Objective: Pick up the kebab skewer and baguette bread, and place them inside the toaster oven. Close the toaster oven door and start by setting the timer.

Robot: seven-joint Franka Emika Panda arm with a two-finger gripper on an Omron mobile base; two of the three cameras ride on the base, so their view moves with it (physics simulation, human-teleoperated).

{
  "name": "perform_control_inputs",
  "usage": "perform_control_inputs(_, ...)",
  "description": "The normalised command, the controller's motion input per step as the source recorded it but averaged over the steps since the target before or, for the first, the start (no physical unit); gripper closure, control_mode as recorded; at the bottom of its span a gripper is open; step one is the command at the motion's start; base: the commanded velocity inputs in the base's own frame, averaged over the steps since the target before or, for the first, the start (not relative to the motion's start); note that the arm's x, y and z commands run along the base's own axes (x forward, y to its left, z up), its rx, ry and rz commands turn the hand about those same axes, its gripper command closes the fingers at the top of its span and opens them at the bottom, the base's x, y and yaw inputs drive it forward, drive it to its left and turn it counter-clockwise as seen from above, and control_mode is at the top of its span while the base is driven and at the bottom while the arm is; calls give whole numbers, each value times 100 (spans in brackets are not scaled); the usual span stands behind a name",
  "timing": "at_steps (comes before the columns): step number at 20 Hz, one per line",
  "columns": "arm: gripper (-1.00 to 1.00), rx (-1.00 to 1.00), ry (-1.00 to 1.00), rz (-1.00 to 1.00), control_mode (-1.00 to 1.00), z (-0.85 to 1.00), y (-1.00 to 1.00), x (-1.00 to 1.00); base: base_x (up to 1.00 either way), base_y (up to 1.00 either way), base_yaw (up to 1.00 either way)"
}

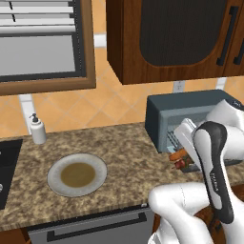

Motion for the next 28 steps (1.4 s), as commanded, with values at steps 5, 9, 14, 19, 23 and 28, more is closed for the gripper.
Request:
perform_control_inputs(5, 100, 0, 0, -7, -100, 11, -78, 15, 0, 0, 0)
perform_control_inputs(9, 100, 0, 0, -7, -100, 0, -59, 28, 0, 0, 0)
perform_control_inputs(14, 100, 0, 1, 0, -100, 8, -47, 59, 0, 0, 0)
perform_control_inputs(19, 100, 0, -2, 0, -100, -3, -50, 34, 0, 0, 0)
perform_control_inputs(23, 100, 0, 0, 0, -100, -2, -46, 31, 0, 0, 0)
perform_control_inputs(28, 100, 0, 0, 0, -100, -3, -29, 36, 0, 0, 0)
